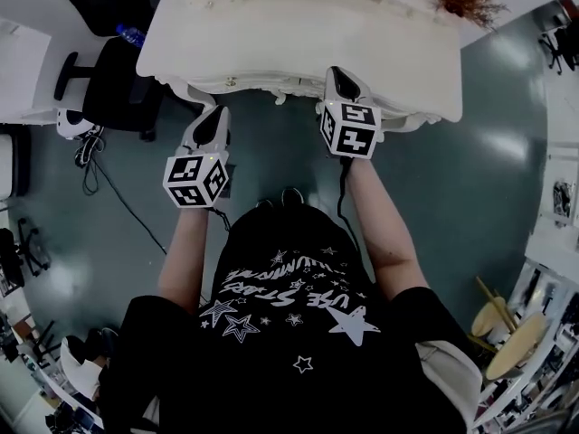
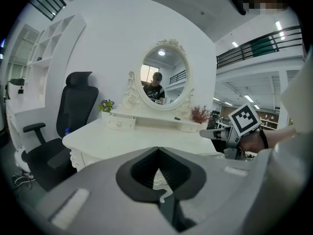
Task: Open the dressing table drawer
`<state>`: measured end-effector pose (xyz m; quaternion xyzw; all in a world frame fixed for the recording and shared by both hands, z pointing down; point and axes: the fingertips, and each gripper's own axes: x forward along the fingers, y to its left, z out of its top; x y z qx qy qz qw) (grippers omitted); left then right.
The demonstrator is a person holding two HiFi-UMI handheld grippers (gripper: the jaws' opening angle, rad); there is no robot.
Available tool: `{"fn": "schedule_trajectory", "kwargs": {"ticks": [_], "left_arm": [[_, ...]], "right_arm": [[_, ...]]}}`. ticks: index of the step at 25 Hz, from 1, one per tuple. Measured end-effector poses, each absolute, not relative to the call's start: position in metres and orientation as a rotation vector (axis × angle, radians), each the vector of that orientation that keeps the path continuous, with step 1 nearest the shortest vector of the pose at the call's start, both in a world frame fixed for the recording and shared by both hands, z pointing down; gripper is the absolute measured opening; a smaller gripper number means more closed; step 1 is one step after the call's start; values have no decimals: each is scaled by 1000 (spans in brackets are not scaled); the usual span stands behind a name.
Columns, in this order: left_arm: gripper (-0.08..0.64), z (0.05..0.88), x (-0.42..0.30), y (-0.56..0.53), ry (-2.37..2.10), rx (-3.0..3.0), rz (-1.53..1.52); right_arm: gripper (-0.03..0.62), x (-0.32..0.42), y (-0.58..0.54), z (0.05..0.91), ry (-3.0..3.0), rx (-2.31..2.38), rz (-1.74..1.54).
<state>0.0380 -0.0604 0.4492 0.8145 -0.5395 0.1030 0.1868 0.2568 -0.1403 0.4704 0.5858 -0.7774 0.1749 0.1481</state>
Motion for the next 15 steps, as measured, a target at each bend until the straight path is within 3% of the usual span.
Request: {"fn": "schedule_trajectory", "kwargs": {"ticks": [15], "left_arm": [[2,455,36,41,-1438,2309,256]], "right_arm": [[26,264,-21,456,-2176,1669,417]]}}
